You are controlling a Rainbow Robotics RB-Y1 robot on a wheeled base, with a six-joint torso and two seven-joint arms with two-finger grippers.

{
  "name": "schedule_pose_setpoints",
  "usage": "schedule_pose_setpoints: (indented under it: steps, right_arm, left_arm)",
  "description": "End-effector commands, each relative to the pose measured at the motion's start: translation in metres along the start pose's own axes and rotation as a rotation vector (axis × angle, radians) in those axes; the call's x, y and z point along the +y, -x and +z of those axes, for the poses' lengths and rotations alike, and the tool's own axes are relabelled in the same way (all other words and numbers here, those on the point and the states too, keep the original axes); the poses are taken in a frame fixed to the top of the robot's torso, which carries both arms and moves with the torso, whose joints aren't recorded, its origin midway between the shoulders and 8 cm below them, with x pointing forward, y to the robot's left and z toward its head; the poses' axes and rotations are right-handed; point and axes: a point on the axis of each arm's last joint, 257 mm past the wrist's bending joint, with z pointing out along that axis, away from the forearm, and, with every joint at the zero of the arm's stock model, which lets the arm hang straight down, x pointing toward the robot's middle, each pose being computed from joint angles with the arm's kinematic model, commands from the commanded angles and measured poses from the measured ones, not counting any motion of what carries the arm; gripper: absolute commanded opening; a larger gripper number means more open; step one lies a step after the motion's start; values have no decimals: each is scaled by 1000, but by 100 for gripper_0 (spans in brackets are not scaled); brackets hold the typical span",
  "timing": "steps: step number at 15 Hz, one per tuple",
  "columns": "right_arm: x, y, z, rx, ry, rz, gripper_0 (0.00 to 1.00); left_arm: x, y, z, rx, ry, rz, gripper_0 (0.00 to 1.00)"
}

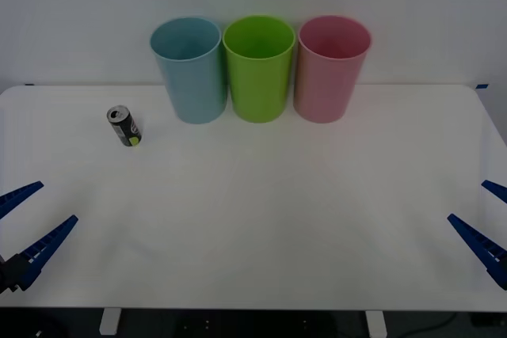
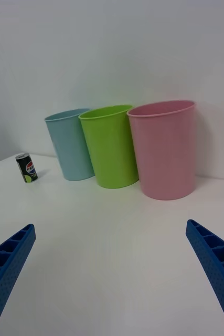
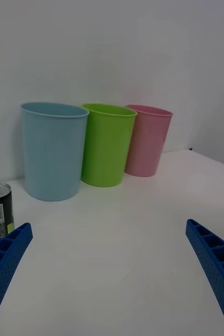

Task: Grasp the object on the table and drop it into the matching bin: aluminum can to the light blue bin, PET bottle to the pink bin.

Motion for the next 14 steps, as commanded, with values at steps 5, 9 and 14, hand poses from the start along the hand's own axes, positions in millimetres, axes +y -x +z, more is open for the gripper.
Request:
schedule_pose_setpoints:
  steps: [5, 9, 14]
  right_arm:
    - [0, 0, 0, 0, 0, 0, 100]
    - [0, 0, 0, 0, 0, 0, 100]
    - [0, 0, 0, 0, 0, 0, 100]
  left_arm:
    - [-6, -8, -2, -37, 18, -63, 100]
    - [-2, -12, -4, -26, 36, -58, 100]
    - [18, -29, -16, 10, 152, -59, 100]
